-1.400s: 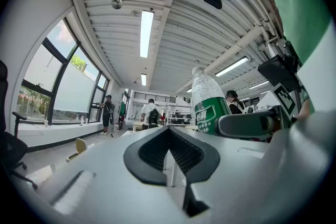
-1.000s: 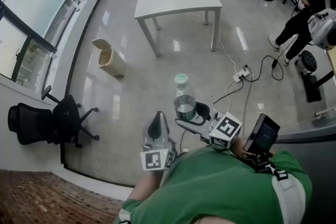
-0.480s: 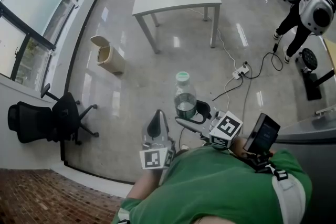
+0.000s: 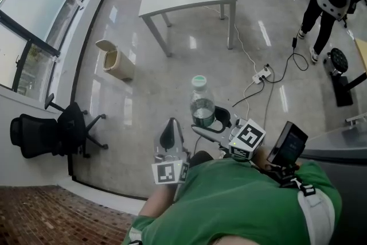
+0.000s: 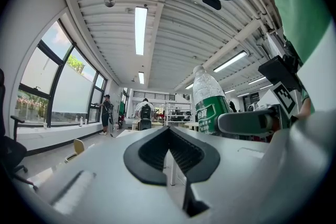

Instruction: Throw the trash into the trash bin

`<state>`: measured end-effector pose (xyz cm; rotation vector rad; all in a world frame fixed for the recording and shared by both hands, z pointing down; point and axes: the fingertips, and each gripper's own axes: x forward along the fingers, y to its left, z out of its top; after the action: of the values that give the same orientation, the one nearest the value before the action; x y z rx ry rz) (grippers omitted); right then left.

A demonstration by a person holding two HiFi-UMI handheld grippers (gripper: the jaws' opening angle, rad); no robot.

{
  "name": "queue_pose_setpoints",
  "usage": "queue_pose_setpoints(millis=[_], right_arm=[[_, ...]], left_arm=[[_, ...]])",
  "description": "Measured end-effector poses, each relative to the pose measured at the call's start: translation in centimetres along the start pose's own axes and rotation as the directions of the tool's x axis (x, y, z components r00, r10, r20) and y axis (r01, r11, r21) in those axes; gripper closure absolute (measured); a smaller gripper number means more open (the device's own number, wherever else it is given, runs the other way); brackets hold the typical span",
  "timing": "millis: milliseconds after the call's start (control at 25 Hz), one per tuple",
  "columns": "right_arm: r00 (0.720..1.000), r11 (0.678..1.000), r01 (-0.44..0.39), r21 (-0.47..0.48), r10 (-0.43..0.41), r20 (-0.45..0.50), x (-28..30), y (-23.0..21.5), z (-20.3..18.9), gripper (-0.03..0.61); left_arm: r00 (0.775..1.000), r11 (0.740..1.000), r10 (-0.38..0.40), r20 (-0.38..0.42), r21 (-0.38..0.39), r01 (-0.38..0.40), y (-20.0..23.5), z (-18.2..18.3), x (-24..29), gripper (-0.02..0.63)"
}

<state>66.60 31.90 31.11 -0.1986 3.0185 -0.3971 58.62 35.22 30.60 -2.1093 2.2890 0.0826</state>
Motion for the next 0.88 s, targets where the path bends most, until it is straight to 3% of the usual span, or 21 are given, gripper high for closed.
queue_pose_setpoints(millis=[400, 880], right_arm=[[0.999, 0.999, 0.032, 0.025, -0.032, -0.003, 0.4, -3.4, -0.4, 0.264], [0.998, 0.998, 0.066, -0.007, -0.067, -0.004, 6.5, -10.4, 1.0, 0.264]], left_arm=[[1.0, 1.0, -0.017, -0.024, -0.015, 0.017, -0.2, -1.7, 2.8, 0.606], [0.999, 0.999, -0.046, 0.001, -0.025, 0.046, 4.6, -2.0, 11.2, 0.606]])
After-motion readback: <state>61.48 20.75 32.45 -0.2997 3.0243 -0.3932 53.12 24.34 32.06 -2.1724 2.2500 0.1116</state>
